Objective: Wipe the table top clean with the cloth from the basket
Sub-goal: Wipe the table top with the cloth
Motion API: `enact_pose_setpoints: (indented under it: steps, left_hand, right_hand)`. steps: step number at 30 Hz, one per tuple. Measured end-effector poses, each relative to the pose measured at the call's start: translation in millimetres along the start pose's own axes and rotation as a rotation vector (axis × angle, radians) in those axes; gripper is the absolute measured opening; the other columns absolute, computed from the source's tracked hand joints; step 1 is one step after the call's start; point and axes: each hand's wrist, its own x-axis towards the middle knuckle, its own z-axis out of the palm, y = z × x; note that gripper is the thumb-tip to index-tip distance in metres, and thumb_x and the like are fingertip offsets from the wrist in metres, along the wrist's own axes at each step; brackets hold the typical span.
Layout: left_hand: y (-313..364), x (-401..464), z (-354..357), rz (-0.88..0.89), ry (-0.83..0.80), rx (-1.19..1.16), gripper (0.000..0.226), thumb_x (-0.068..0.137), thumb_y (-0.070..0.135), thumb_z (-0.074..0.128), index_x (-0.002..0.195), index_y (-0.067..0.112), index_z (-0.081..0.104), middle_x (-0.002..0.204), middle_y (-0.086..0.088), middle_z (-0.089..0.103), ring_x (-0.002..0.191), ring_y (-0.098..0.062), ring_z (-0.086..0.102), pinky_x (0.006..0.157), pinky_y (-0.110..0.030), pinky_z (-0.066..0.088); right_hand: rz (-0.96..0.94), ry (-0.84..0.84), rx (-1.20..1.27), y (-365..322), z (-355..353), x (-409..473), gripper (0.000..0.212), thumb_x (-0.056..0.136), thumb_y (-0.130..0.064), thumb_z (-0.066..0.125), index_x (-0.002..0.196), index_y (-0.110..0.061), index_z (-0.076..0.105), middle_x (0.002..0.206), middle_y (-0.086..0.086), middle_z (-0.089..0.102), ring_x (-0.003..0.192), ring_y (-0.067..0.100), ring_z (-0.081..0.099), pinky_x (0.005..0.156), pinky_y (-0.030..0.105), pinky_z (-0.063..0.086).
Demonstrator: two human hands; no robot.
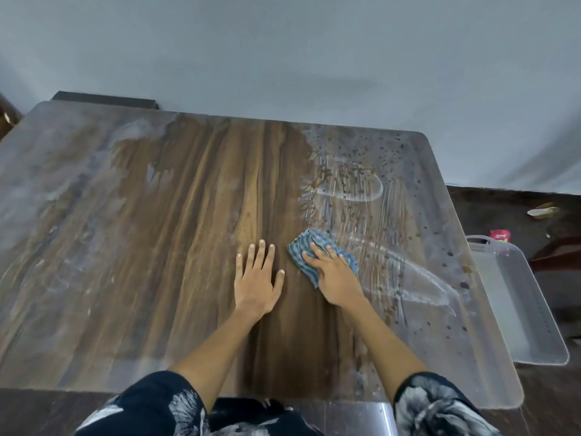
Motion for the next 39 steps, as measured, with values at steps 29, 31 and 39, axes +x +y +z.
enact_pose_setpoints:
  steps: [29,31,39]
  left_hand:
    - [29.2,319.9,-14.9,-0.017,0.096,-0.052,0.068,0.093,0.056,0.017,0.149,0.020,0.001,0.158,0.000,0.000,0.145,-0.019,-0.004,0.117,-0.035,-0.003]
    - [28.5,321.4,-9.2,-0.020,0.128,-0.041,0.069,0.092,0.057,0.014,0.149,0.021,0.002,0.158,0.001,0.002,0.145,-0.018,-0.003,0.116,-0.034,-0.002]
    - [28.0,321.0,-7.0,-0.021,0.178,-0.110,0.060,0.096,0.042,0.024,0.149,0.017,0.010,0.157,0.002,0.008,0.145,-0.014,0.001,0.117,-0.030,-0.001]
  right_hand:
    - [0.081,0.185,-0.011,70.0,-115.6,312.3,0.049,0.100,-0.014,0.030,0.145,-0.032,0.033,0.158,-0.006,0.016,0.146,0.025,0.010,0.117,0.042,0.006]
    - [0.076,0.204,-0.026,71.5,-124.5,341.1,0.048,0.100,-0.015,0.032,0.145,-0.030,0.033,0.158,-0.005,0.016,0.146,0.026,0.011,0.117,0.044,0.008]
    - [-0.145,0.130,-0.080,46.0,-129.6,366.6,0.049,0.097,-0.019,0.043,0.145,-0.027,0.035,0.158,-0.002,0.017,0.146,0.027,0.012,0.117,0.050,0.012]
